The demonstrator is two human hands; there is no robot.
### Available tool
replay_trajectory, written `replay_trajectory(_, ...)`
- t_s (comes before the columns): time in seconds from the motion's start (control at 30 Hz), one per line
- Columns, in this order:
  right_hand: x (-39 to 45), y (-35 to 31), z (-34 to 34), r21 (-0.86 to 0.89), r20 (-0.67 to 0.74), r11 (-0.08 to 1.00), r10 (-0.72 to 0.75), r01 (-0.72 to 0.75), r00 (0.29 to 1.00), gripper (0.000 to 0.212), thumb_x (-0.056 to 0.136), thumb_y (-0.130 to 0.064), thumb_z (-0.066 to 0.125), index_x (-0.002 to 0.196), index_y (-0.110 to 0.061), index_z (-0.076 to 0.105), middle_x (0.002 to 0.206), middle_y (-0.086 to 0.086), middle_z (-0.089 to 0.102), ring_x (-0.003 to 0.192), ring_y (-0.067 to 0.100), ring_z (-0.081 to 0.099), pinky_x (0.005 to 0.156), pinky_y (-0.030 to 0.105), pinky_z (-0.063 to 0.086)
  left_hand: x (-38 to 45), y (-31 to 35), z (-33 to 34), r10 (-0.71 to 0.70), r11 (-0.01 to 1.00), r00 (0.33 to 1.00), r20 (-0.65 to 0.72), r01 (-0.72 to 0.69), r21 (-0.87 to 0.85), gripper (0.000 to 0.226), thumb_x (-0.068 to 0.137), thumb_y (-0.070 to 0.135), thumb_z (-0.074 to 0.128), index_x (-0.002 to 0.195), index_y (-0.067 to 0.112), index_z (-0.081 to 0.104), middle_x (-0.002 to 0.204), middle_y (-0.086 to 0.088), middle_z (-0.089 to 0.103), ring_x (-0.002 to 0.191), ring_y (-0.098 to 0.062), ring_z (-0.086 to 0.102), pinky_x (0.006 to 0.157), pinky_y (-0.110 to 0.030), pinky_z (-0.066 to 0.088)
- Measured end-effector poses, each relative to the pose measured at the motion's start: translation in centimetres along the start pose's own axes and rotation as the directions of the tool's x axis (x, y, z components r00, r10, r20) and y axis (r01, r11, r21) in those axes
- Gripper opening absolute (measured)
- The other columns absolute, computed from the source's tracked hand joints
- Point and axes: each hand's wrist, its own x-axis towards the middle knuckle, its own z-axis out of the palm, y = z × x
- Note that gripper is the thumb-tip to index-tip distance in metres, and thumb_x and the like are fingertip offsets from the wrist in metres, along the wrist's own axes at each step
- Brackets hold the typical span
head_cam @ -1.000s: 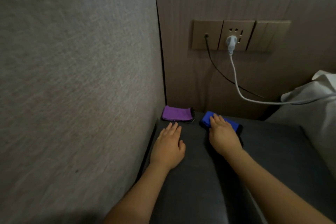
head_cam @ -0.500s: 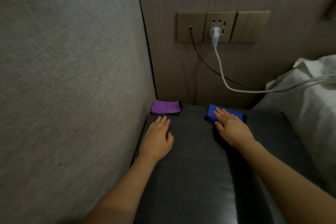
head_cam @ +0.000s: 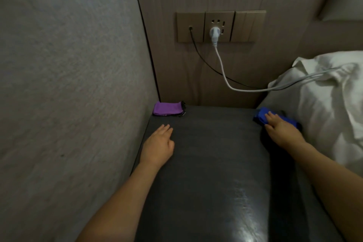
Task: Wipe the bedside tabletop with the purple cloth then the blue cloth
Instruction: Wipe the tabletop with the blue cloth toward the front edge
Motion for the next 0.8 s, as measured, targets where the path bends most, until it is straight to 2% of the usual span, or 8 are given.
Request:
replay_trajectory(0.27, -2.1, -2.5, 1.8, 0.014, -0.077, 1.0, -0.017, 0.018, 0.997, 0.052, 0.097, -0.025, 0.038, 0.144, -0.008, 0.024, 0.155, 0.009, 0.018, 0.143, 0.023, 0.019, 0.116, 0.036, 0.02, -0.3, -0.2, -0.1, -0.023, 0.998, 0.999, -0.026, 0.021, -0.067, 0.046, 0.089, 0.012, 0.043, 0.135, 0.011, 0.045, 0.148, -0.001, 0.04, 0.14, -0.011, 0.03, 0.113, -0.019, 0.02)
replay_trajectory(0.43, -3.3, -10.1, 3.6, 0.021, -0.054, 0.975, -0.219, 0.221, 0.974, 0.053, 0.096, -0.027, 0.038, 0.145, -0.01, 0.023, 0.156, 0.007, 0.018, 0.143, 0.02, 0.017, 0.116, 0.033, 0.016, -1.1, -0.4, -0.2, -0.038, 0.997, 0.999, -0.014, 0.037, -0.071, 0.048, 0.089, 0.01, 0.042, 0.137, 0.013, 0.042, 0.15, 0.0, 0.037, 0.141, -0.012, 0.027, 0.113, -0.018, 0.016)
replay_trajectory(0.63, -4.3, -20.1, 5.6, 0.034, 0.012, 0.909, -0.415, 0.414, 0.91, 0.053, 0.096, -0.025, 0.035, 0.145, -0.01, 0.021, 0.156, 0.005, 0.017, 0.143, 0.018, 0.016, 0.117, 0.036, 0.015, -4.3, -0.7, -0.5, -0.044, 0.995, 0.998, -0.036, 0.041, -0.095, 0.049, 0.089, 0.011, 0.041, 0.138, 0.015, 0.039, 0.15, 0.002, 0.035, 0.142, -0.009, 0.024, 0.105, -0.01, 0.005)
replay_trajectory(0.73, -4.0, -22.6, 5.8, 0.016, 0.05, 0.888, -0.459, 0.459, 0.887, 0.053, 0.096, -0.023, 0.033, 0.145, -0.009, 0.02, 0.156, 0.005, 0.015, 0.143, 0.019, 0.016, 0.116, 0.037, 0.016, -5.3, -0.7, -0.7, -0.048, 0.992, 0.999, -0.014, 0.046, -0.115, 0.049, 0.089, 0.012, 0.039, 0.138, 0.015, 0.04, 0.15, 0.001, 0.036, 0.142, -0.009, 0.024, 0.106, -0.011, 0.005)
replay_trajectory(0.8, -3.7, -23.6, 5.8, -0.007, 0.081, 0.877, -0.478, 0.48, 0.875, 0.053, 0.096, -0.022, 0.032, 0.146, -0.008, 0.019, 0.157, 0.007, 0.013, 0.144, 0.02, 0.015, 0.116, 0.037, 0.017, -5.7, -0.6, -0.7, -0.051, 0.99, 0.998, -0.029, 0.047, -0.13, 0.052, 0.086, 0.018, 0.031, 0.136, 0.015, 0.043, 0.148, -0.001, 0.04, 0.14, -0.01, 0.029, 0.109, -0.015, 0.011)
